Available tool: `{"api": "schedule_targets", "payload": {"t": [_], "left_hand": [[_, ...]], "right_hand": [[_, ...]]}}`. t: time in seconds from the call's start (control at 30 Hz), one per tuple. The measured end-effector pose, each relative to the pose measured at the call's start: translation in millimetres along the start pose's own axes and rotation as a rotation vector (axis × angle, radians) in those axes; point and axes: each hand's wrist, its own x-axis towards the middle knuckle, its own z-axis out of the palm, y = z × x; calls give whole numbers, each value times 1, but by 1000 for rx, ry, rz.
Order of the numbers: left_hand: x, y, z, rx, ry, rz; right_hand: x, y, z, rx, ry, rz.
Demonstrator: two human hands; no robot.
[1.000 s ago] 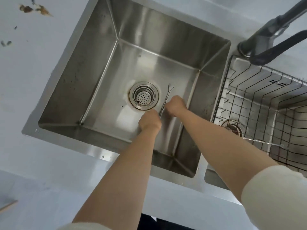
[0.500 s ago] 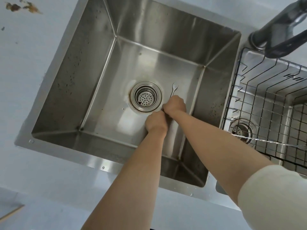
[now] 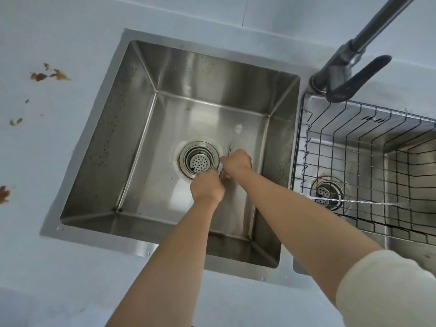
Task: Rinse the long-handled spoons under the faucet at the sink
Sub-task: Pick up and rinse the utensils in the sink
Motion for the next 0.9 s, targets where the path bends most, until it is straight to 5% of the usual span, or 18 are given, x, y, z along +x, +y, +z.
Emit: {"api": "schedule_targets", "payload": {"t": [0.5,0.9], "left_hand": [[-49,81,-118,82,298,444],[-60,240,-65,373,296,904]], "right_hand": [[-94,-24,-139,667,105,-186],[-74,60,-272,938,398,-10]]}}
